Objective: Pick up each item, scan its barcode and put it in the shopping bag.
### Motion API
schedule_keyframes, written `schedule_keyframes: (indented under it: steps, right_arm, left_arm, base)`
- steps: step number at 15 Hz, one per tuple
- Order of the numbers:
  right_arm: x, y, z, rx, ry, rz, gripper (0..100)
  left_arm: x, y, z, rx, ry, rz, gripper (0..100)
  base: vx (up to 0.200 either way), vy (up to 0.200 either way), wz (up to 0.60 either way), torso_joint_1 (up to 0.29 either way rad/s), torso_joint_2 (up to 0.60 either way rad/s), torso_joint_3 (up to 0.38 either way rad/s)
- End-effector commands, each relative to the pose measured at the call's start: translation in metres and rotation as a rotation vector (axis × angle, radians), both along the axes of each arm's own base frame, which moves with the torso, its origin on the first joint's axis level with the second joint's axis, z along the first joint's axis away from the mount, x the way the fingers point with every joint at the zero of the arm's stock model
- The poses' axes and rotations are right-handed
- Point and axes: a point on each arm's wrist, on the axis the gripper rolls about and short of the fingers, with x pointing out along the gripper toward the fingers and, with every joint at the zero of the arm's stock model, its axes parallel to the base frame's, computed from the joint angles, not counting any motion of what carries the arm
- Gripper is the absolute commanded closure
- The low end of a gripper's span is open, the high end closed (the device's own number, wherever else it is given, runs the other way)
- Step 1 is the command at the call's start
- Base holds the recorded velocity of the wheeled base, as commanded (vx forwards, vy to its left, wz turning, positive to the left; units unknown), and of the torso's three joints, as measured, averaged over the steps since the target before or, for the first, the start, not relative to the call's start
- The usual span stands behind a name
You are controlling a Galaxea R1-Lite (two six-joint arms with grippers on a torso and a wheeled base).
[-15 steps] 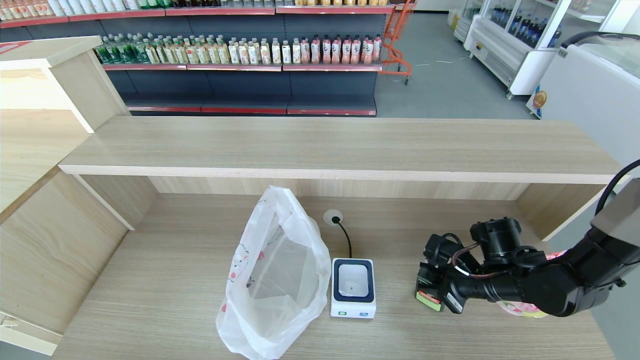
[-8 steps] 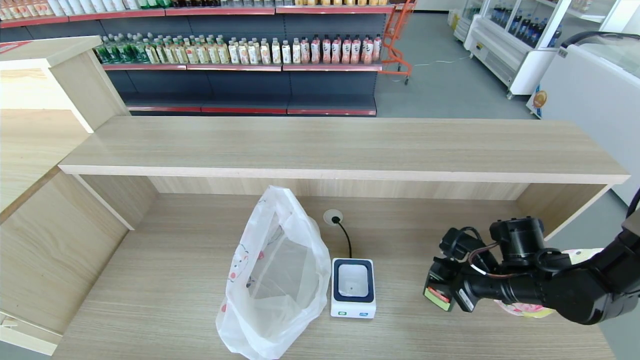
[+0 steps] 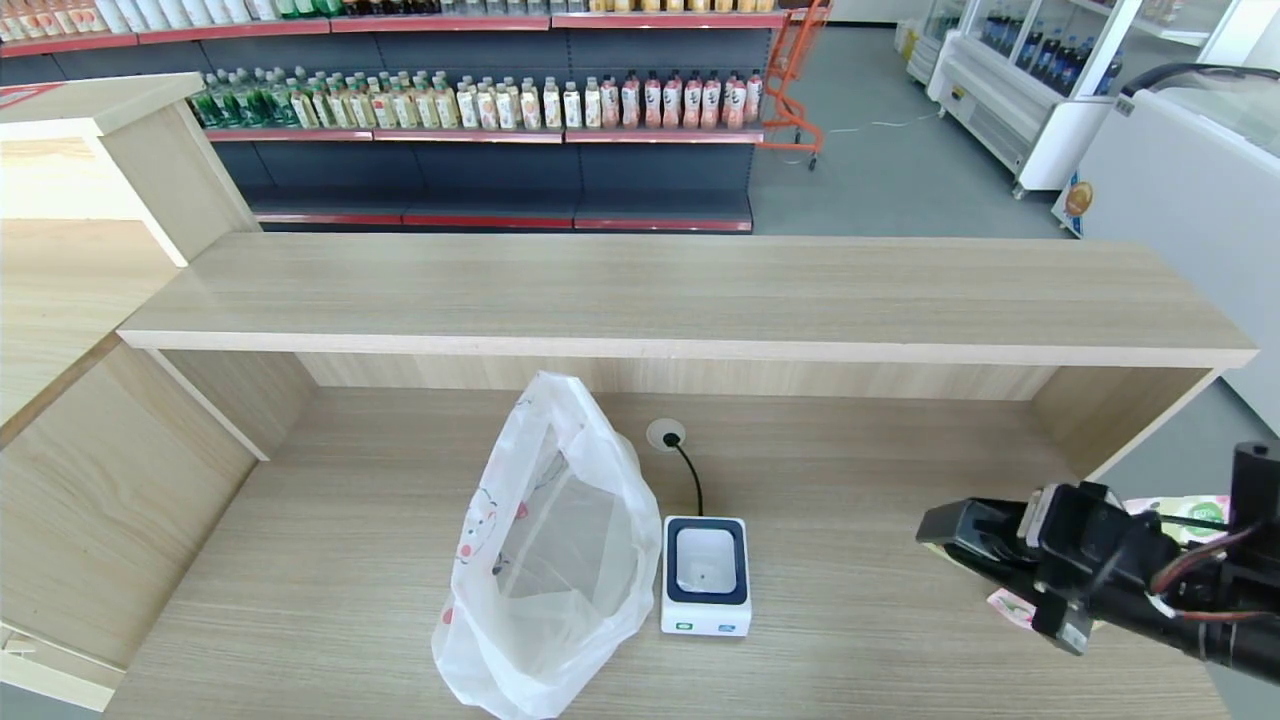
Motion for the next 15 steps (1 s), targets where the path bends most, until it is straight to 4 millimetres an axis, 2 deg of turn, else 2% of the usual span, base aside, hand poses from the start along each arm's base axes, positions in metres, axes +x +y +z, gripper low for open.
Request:
schedule_keyframes:
  steps: [1, 2, 4, 5, 6, 8, 10, 13, 15]
  right_arm:
    - [-0.028, -0.002, 0.017, -0.239, -0.328, 0.314, 100]
    - [-0.025, 0.001, 0.016, -0.405, -0.506, 0.495, 100]
    - [-0.027, 0.018, 0.012, -0.624, -0.913, 0.858, 100]
    - [-0.028, 0.020, 0.011, -0.642, -0.950, 0.887, 100]
    - [-0.037, 0.029, 0.002, -0.736, -1.114, 1.060, 100]
    - [-0.047, 0.029, -0.007, -0.707, -1.151, 1.215, 100]
    - [-0.057, 0.032, 0.000, -0.641, -1.235, 1.287, 100]
    - [-0.070, 0.042, 0.024, -0.605, -1.435, 1.319, 100]
    - [-0.077, 0.041, 0.028, -0.606, -1.464, 1.317, 100]
  left_arm:
    - [0.000, 0.000, 0.000, 0.000, -0.001, 0.000, 0]
    - [0.000, 0.000, 0.000, 0.000, -0.001, 0.000, 0]
    - [0.000, 0.000, 0.000, 0.000, -0.001, 0.000, 0]
    - [0.000, 0.000, 0.000, 0.000, -0.001, 0.000, 0]
    - [0.000, 0.000, 0.000, 0.000, -0.001, 0.000, 0]
    - [0.000, 0.000, 0.000, 0.000, -0.001, 0.000, 0]
    - [0.000, 0.000, 0.000, 0.000, -0.001, 0.000, 0]
    - [0.000, 0.000, 0.000, 0.000, -0.001, 0.000, 0]
    - [0.000, 0.000, 0.000, 0.000, -0.001, 0.000, 0]
  base:
    - [0.000, 0.000, 0.00, 0.000, 0.00, 0.000]
    - [0.000, 0.000, 0.00, 0.000, 0.00, 0.000]
    - [0.000, 0.000, 0.00, 0.000, 0.00, 0.000]
    - [0.000, 0.000, 0.00, 0.000, 0.00, 0.000]
    - [0.000, 0.000, 0.00, 0.000, 0.00, 0.000]
    - [0.000, 0.000, 0.00, 0.000, 0.00, 0.000]
    - [0.000, 0.000, 0.00, 0.000, 0.00, 0.000]
    - [0.000, 0.000, 0.00, 0.000, 0.00, 0.000]
    - [0.000, 0.000, 0.00, 0.000, 0.00, 0.000]
